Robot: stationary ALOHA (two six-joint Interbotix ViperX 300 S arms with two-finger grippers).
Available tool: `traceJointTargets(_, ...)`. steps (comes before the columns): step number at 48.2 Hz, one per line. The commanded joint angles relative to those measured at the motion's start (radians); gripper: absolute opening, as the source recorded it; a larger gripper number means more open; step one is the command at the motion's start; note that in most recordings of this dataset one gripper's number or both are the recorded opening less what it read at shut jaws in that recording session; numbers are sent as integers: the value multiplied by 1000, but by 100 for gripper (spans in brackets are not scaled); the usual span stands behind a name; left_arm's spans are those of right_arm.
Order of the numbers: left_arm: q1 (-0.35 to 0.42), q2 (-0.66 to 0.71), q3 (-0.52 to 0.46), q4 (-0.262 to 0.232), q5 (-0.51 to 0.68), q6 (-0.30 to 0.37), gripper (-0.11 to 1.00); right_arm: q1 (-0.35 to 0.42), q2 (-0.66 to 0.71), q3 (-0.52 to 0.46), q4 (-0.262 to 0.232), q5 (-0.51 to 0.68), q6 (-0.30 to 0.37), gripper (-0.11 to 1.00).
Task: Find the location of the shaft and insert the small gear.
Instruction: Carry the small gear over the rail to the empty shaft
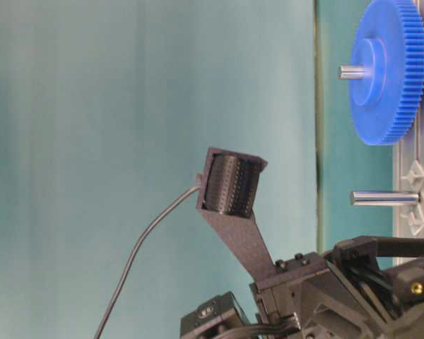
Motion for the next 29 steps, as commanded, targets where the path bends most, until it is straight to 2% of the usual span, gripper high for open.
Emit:
traceJointTargets(1,-3,-17,-34,2,2,2,64,2,-6,-6,-2,-6,-5,11)
traceJointTargets(14,23,-91,-101,6,55,23,64,2,-21,0,0,-2,-3,11)
traceJointTargets(20,37,-132,-140,6,109,64,64,2,-25,8,3,-8,-2,11)
traceJointTargets(29,80,-175,-207,6,213,170,64,3,-43,17,9,-12,0,11)
